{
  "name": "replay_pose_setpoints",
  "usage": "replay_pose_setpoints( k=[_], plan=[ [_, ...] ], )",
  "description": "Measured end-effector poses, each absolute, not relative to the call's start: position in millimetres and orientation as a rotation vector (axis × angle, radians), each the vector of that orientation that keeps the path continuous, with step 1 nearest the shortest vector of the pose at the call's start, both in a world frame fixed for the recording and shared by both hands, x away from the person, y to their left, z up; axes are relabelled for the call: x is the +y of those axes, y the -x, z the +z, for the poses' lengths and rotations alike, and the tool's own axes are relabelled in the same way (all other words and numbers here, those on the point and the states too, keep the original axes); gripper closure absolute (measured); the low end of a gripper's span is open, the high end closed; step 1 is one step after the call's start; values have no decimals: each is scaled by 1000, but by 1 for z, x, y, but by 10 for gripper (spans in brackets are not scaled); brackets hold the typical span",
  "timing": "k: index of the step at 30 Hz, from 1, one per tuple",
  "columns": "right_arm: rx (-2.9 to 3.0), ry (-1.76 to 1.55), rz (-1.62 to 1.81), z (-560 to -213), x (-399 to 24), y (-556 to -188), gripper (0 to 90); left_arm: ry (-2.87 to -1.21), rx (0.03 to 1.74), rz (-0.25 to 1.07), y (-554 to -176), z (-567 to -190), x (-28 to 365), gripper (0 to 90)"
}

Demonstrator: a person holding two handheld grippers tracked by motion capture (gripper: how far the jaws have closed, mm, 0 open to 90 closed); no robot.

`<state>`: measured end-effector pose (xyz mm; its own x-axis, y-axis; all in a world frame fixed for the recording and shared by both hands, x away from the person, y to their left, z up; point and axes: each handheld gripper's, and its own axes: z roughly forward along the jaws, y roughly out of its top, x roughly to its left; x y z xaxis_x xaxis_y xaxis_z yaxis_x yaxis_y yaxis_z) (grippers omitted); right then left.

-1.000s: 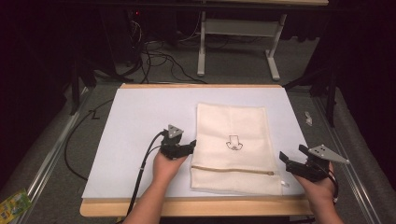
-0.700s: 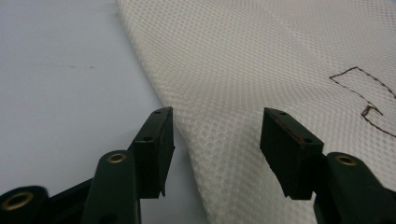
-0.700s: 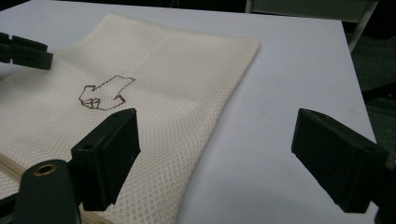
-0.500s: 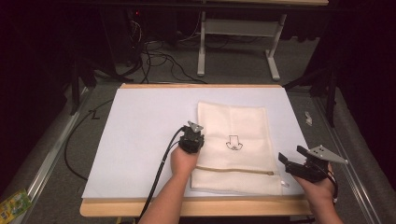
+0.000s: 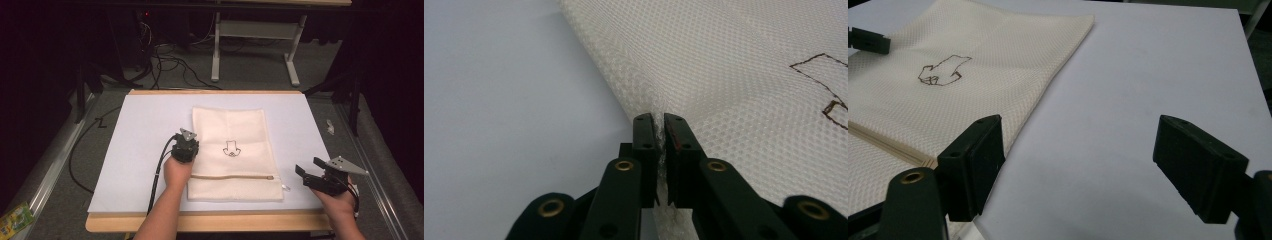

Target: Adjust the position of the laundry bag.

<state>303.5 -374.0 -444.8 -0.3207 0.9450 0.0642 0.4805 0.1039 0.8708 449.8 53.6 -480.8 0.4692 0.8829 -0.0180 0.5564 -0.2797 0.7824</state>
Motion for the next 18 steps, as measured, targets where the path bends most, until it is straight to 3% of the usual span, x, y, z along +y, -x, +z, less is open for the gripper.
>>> replay_pose_setpoints(
  k=[2, 3, 6, 9, 13, 14, 18],
  plan=[
    [1869, -1380, 1149, -445, -372, -303, 211, -1963, 1199, 558, -449, -480, 54, 644],
    [1869, -1380, 1149, -445, -372, -303, 211, -1954, 1203, 562, -448, -479, 55, 644],
    [1892, -1370, 1156, -447, -370, -303, 232, -1908, 1188, 600, -434, -470, 61, 471],
    [1930, -1369, 1156, -454, -368, -306, 231, -1919, 1145, 587, -417, -461, 70, 391],
    [1927, -1371, 1158, -454, -368, -304, 256, -1987, 1118, 528, -381, -456, 90, 363],
    [1916, -1388, 1150, -454, -368, -304, 264, -1961, 1118, 505, -361, -456, 103, 363],
    [1924, -1391, 1145, -455, -368, -305, 290, -1913, 1101, 472, -342, -462, 121, 372]
  ],
)
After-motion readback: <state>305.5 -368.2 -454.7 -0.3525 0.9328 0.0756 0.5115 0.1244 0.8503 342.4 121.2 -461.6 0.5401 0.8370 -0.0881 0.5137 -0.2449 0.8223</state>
